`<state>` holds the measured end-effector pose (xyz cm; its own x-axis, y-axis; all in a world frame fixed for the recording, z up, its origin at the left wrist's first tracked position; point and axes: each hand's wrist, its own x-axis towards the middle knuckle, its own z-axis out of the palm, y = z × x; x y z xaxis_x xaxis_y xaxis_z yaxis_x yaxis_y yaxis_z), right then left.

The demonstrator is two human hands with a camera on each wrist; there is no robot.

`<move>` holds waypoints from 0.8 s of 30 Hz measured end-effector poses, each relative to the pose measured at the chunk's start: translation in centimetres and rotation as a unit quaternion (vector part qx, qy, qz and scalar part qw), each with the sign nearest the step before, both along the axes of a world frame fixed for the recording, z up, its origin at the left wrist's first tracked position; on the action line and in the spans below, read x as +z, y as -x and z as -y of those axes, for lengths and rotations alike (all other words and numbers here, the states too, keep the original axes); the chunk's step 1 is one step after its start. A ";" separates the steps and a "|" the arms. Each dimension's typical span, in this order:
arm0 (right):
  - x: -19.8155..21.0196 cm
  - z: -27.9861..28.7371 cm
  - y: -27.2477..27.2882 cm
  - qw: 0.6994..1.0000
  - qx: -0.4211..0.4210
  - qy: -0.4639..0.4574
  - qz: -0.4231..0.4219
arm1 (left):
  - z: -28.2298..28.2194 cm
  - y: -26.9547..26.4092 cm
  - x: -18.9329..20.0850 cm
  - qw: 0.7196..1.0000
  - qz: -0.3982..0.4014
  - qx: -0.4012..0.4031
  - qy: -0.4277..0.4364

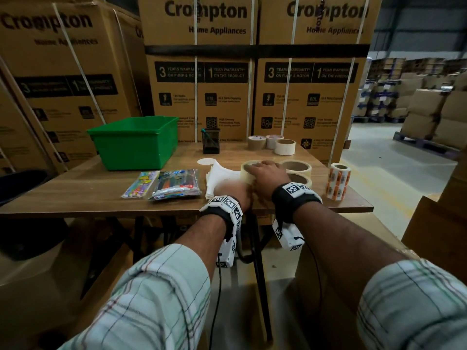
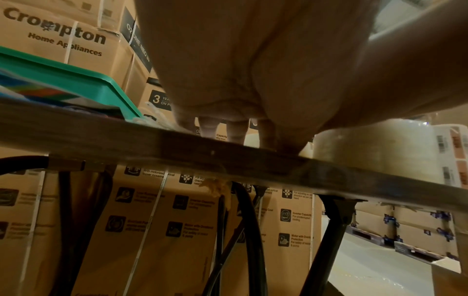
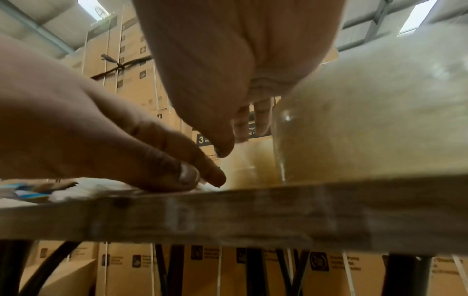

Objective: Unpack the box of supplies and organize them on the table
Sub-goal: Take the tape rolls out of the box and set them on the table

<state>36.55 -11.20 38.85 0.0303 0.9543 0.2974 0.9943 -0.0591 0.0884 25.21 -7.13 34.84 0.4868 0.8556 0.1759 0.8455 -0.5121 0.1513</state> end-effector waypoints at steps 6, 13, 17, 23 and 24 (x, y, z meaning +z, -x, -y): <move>-0.9 -1.3 0.0 1.000 -0.023 0.007 0.009 | -1.0 0.0 -1.2 1.000 -0.004 0.004 0.014; -1.2 -1.9 -0.2 0.999 -0.032 -0.014 0.019 | -1.1 0.5 -1.1 1.000 -0.020 0.009 0.007; -1.2 -1.3 -0.1 1.000 -0.026 -0.010 0.009 | -0.6 0.9 -0.8 1.000 -0.014 0.006 -0.006; -0.4 1.3 0.4 0.997 -0.021 -0.078 -0.008 | 0.9 3.0 0.7 1.000 0.020 0.001 -0.024; -0.3 2.1 0.8 0.997 -0.018 -0.075 -0.010 | 1.3 3.5 1.2 1.000 0.022 -0.001 -0.018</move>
